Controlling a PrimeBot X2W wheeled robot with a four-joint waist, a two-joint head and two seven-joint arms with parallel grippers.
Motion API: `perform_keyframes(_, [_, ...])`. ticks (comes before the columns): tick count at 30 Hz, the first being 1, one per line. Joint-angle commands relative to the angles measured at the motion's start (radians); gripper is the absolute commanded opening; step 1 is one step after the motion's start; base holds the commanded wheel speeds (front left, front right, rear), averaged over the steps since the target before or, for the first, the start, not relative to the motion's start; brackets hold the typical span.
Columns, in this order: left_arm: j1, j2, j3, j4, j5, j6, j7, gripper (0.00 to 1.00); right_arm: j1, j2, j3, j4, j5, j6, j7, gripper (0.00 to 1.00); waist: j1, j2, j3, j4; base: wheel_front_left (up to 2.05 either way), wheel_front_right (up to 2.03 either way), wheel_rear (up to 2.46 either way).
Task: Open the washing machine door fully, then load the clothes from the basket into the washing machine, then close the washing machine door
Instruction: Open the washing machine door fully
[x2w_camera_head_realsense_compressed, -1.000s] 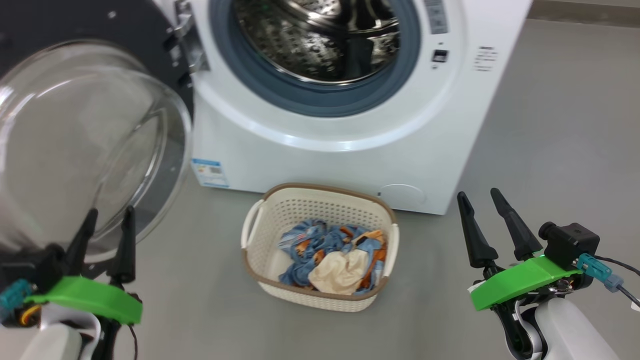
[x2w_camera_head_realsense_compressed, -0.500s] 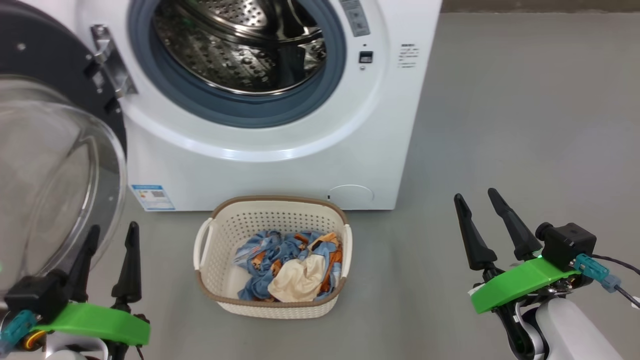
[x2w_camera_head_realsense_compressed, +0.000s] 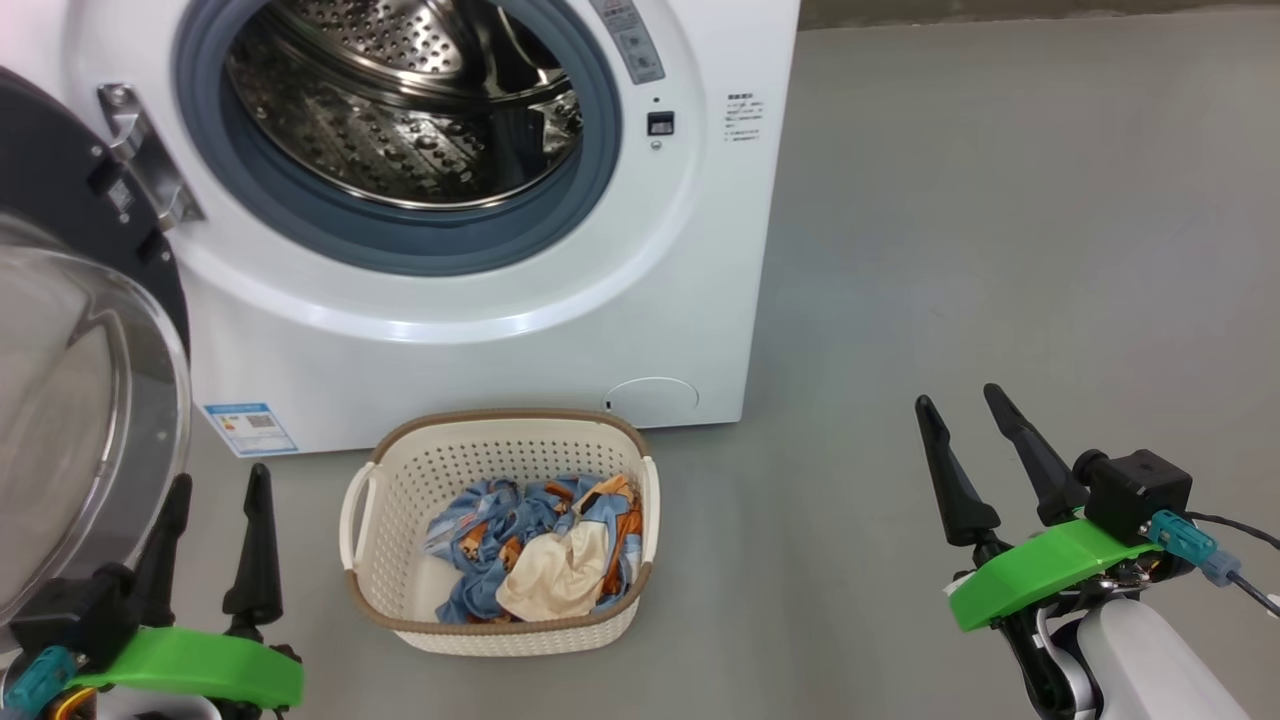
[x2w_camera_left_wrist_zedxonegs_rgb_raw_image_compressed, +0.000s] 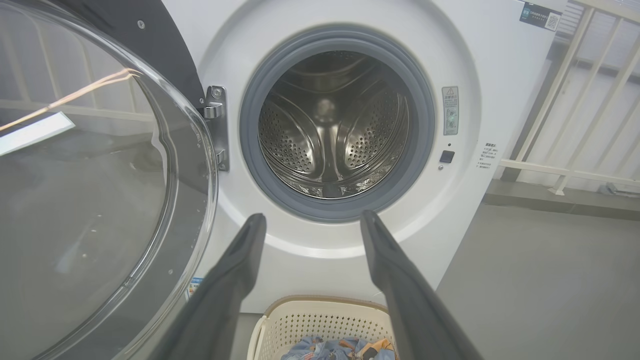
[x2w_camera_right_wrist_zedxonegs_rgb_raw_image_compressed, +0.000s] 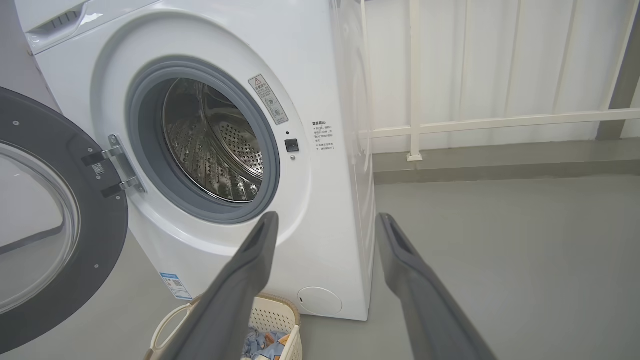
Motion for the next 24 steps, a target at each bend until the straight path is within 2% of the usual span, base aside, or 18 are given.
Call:
perform_keyframes(1, [-0.019,0.02,0.041,-0.023,-0.002,-0.007,-0.011,1.0,-0.018,-0.011,0.012,-0.019,-0.011,0.006,-0.012,1.0,0.0,-0.0001,0.0,-0.013,0.0,0.0,0.0])
perform_keyframes(24, [-0.03,0.004,0.059,-0.011,0.036,-0.026,-0.011,1.0,-0.022,-0.005,-0.016,-0.017,-0.013,0.006,-0.012,1.0,0.0,-0.0001,0.016,-0.003,0.0,0.0,0.0])
